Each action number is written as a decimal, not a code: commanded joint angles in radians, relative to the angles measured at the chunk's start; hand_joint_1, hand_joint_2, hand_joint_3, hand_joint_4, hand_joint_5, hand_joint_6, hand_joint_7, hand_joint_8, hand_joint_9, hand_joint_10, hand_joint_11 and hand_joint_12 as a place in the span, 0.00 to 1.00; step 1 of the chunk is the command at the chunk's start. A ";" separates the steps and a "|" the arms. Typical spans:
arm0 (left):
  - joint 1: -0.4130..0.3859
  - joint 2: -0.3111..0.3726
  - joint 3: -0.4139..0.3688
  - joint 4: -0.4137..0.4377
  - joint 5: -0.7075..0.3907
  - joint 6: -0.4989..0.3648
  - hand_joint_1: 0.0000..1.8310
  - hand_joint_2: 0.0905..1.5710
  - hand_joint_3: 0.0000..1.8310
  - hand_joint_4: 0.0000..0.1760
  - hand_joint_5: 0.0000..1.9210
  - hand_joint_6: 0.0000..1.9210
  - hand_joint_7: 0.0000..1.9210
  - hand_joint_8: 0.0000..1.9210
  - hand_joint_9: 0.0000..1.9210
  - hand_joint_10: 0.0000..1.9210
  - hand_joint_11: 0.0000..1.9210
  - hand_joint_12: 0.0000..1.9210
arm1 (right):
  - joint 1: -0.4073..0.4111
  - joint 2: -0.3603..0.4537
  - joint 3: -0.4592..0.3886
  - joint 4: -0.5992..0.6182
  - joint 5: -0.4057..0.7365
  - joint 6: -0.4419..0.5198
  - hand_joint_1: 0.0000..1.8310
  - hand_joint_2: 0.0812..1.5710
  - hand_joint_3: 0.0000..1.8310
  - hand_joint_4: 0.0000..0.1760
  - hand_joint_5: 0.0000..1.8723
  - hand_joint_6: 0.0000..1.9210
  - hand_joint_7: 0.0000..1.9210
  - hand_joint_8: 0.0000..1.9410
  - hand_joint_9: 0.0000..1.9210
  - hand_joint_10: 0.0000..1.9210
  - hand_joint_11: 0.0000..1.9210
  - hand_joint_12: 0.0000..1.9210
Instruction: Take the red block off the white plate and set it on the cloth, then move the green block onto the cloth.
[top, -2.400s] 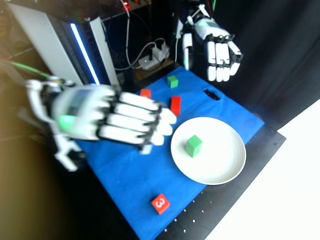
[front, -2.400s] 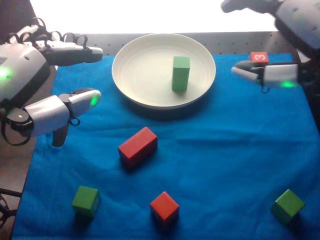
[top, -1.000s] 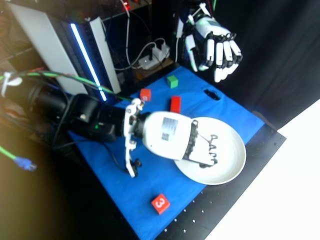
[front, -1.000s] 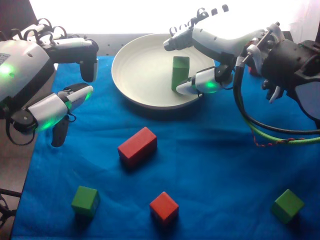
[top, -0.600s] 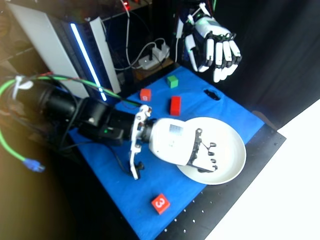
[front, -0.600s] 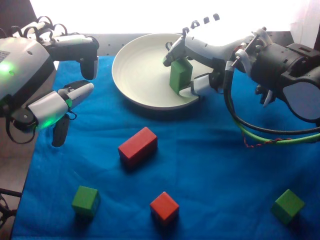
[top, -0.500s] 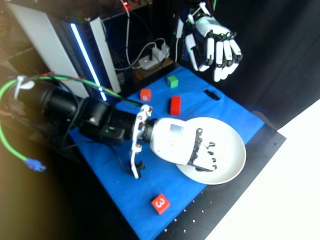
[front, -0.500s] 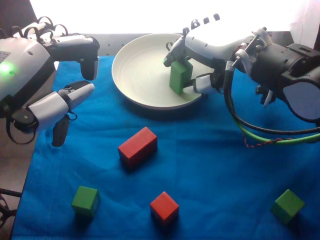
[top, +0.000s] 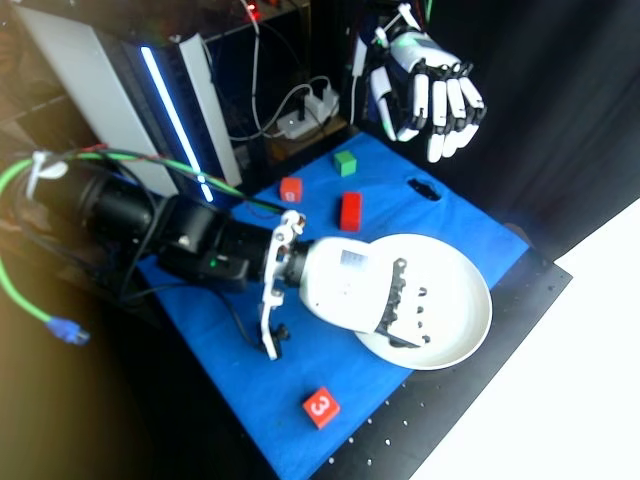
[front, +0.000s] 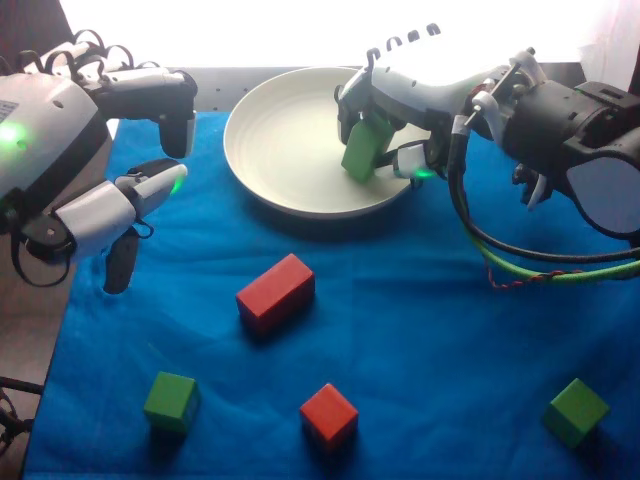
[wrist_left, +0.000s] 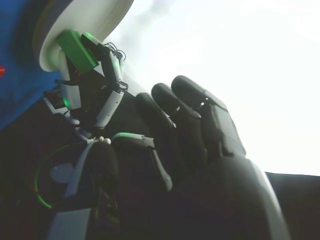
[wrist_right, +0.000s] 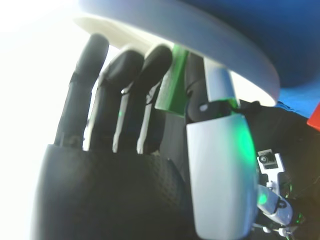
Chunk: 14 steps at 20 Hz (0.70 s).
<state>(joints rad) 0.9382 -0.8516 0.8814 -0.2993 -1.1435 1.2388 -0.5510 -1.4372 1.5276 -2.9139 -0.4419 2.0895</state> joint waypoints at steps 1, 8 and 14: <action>-0.011 -0.005 -0.003 0.014 -0.121 -0.001 0.41 0.85 0.00 1.00 0.29 0.84 0.37 0.13 0.23 0.41 0.09 0.71 | 0.026 0.004 0.003 -0.006 -0.117 -0.002 0.74 0.73 0.00 0.00 0.47 0.58 0.46 0.56 0.40 0.74 0.26 0.78; -0.009 -0.003 -0.006 0.003 -0.121 -0.001 0.41 0.85 0.00 1.00 0.28 0.84 0.34 0.17 0.20 0.46 0.07 0.72 | 0.052 0.138 -0.133 -0.042 -0.214 -0.002 0.74 0.74 0.00 0.00 0.49 0.50 0.40 0.69 0.35 0.81 0.26 0.94; 0.014 0.014 -0.021 -0.013 -0.146 -0.001 0.42 0.84 0.00 1.00 0.30 0.82 0.33 0.18 0.23 0.39 0.08 0.70 | 0.046 0.272 -0.301 -0.098 -0.353 -0.001 0.75 0.73 0.00 0.00 0.46 0.60 0.48 0.56 0.39 0.74 0.30 0.85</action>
<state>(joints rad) 0.9619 -0.8448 0.8585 -0.3248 -1.1564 1.2385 -0.5194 -1.1591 1.2144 -2.9776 -0.6571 2.0899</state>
